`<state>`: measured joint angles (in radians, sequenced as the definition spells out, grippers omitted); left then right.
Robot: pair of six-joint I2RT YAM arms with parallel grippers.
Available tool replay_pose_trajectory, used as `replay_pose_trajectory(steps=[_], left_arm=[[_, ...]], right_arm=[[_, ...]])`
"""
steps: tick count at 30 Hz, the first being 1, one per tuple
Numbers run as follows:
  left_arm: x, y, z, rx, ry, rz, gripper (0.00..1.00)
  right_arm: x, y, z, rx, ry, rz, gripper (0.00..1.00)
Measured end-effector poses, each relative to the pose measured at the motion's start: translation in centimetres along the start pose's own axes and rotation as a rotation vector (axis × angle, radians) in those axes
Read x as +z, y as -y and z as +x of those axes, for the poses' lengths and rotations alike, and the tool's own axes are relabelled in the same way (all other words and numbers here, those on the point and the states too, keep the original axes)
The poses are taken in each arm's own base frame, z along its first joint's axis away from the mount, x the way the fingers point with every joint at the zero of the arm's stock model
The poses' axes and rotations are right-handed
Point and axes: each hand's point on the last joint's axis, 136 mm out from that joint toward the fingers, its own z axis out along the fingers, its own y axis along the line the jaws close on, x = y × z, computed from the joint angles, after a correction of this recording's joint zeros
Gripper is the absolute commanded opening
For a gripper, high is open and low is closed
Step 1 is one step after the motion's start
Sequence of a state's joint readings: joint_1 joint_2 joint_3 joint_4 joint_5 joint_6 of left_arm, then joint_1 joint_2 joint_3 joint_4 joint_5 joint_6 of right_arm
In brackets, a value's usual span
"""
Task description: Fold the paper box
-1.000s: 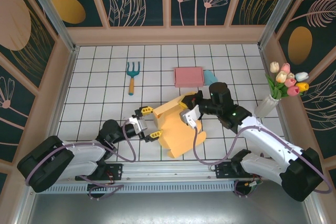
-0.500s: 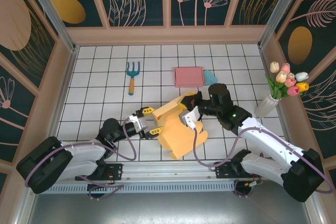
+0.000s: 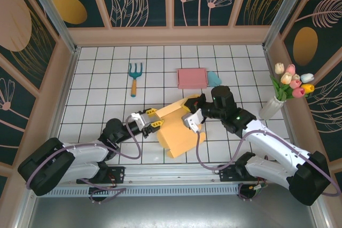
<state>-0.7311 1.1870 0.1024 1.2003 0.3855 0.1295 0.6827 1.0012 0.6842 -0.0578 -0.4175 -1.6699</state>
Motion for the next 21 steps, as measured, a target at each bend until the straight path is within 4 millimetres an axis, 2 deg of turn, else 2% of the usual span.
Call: replay_pose_trajectory(steps=[7, 21], left_arm=[[0.3, -0.4, 0.2, -0.011, -0.010, -0.018, 0.28], [0.9, -1.5, 0.1, -0.068, -0.048, -0.076, 0.31]], right_arm=[[0.0, 0.0, 0.3, 0.001, -0.014, 0.000, 0.00], [0.0, 0.3, 0.9, 0.004, -0.058, 0.012, 0.00]])
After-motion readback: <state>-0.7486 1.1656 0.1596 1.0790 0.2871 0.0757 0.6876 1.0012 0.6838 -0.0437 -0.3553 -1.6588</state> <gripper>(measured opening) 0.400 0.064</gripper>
